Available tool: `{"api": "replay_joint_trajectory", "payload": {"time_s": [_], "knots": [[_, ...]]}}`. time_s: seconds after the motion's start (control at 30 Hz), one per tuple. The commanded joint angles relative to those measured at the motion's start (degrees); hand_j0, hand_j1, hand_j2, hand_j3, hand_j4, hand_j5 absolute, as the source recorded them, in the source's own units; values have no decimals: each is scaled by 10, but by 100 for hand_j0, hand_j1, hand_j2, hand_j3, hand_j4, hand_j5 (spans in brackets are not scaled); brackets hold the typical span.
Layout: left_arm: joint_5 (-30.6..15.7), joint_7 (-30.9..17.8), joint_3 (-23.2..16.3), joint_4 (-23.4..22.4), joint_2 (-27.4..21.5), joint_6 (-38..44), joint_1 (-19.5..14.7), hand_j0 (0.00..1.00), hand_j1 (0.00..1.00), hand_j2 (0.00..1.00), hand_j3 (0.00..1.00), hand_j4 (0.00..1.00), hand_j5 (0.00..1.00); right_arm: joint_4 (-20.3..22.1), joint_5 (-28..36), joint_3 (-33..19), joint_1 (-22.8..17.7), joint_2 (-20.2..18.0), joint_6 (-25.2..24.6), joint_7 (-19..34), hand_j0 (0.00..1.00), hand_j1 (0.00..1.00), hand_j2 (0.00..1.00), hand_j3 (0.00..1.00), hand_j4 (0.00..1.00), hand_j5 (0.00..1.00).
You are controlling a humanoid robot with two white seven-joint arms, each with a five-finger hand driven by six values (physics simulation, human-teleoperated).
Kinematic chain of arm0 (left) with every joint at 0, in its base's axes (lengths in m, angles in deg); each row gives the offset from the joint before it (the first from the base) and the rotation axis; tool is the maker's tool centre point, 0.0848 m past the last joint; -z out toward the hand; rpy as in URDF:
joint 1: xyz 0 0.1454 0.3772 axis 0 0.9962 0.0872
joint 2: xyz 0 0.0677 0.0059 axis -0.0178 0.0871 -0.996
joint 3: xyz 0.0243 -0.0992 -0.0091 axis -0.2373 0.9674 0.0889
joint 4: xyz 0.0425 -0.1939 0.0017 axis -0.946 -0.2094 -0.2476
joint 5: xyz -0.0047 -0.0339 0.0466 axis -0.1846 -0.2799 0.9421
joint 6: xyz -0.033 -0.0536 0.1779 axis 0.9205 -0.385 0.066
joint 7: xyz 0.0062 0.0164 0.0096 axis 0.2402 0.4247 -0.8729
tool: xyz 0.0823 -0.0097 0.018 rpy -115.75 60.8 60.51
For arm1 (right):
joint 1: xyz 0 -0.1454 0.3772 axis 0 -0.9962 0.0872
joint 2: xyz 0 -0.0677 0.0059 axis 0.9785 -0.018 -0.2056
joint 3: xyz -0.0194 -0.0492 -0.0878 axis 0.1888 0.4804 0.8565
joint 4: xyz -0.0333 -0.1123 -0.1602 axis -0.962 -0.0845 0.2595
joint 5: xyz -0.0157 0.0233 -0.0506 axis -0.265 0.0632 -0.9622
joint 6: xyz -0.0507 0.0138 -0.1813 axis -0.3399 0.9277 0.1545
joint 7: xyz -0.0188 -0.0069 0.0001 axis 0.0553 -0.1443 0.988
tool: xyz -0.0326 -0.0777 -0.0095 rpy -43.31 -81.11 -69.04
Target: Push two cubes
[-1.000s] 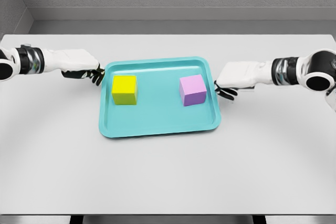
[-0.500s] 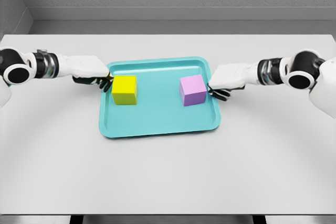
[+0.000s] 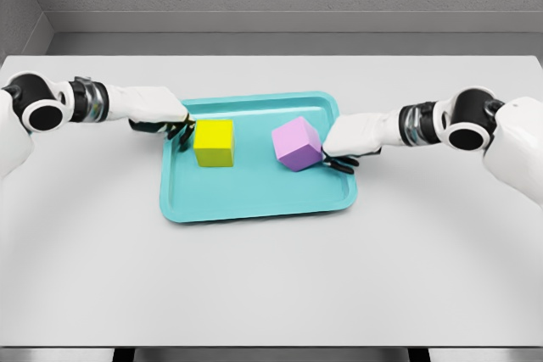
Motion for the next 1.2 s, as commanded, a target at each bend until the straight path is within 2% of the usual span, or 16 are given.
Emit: {"api": "replay_joint_trajectory", "payload": {"time_s": [0.0,0.1,0.3,0.37,0.47,0.9,1.17], "knots": [[-20,-2,1,3,0,1,-1,31,31,31,31,31,31,0,2,-1,-1,-1,-1,0,0,0,0,0,0,0],[-22,-2,2,3,1,1,-10,31,31,31,31,31,31,30,5,-4,1,-7,-1,0,0,0,0,0,0,0],[-22,-2,2,3,9,1,-10,31,31,31,31,31,31,42,10,-23,-2,-19,-1,0,0,0,0,0,0,0],[-22,-2,2,3,14,1,-9,31,31,31,31,31,31,42,10,-23,-4,-19,-1,0,0,0,0,0,0,0],[-22,-2,2,3,14,1,-9,31,31,31,31,31,31,42,10,-39,-6,-43,-1,0,0,0,0,0,0,0],[-24,-2,2,-3,38,1,-5,31,31,31,31,31,31,34,5,-31,-14,-42,-1,0,0,0,0,0,0,0],[-44,-2,9,-8,23,1,-10,31,31,31,31,31,31,31,0,-9,-15,-35,-1,0,0,0,0,0,0,0]]}}
